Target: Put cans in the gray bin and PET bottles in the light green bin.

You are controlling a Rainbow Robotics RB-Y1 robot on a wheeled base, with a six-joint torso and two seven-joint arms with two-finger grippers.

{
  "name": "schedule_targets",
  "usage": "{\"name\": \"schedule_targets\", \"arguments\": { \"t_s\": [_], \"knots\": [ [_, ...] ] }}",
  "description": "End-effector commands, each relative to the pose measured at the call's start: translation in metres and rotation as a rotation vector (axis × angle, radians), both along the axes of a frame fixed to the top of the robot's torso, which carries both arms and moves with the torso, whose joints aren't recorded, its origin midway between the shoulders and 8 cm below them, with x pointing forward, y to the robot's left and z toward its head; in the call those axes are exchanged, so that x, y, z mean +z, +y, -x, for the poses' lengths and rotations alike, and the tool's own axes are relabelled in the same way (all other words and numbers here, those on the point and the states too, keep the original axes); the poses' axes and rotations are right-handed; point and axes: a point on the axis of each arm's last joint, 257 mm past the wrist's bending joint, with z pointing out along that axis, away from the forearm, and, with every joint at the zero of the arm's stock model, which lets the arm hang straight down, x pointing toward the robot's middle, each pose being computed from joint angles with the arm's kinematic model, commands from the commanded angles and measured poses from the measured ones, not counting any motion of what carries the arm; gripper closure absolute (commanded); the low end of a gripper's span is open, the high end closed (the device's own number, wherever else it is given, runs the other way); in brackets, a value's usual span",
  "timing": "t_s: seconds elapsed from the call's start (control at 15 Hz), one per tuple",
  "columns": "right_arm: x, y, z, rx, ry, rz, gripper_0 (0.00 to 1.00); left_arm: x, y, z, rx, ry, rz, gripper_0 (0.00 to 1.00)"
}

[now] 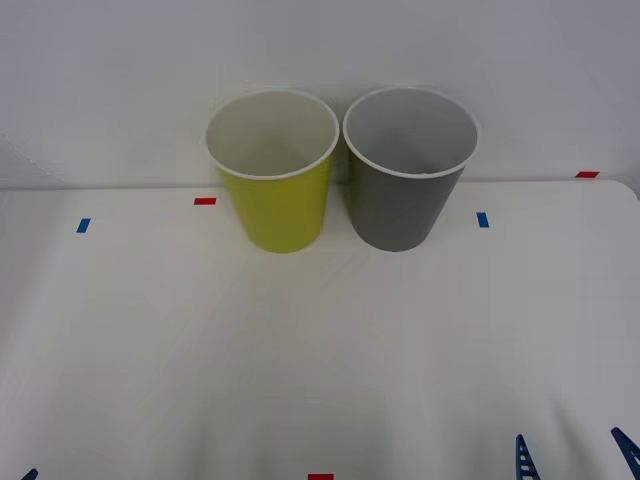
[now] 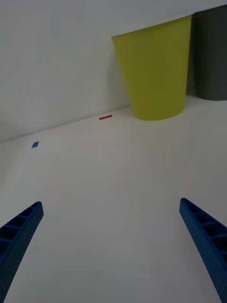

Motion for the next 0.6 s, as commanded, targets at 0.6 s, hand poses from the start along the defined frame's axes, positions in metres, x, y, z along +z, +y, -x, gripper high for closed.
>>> {"name": "schedule_targets", "arguments": {
  "t_s": [0.6],
  "knots": [
    [0.0000,0.0000,0.0000,0.000,0.000,0.000,0.00,0.0000,0.0000,0.0000,0.000,0.000,0.000,0.00]
  ]
}}
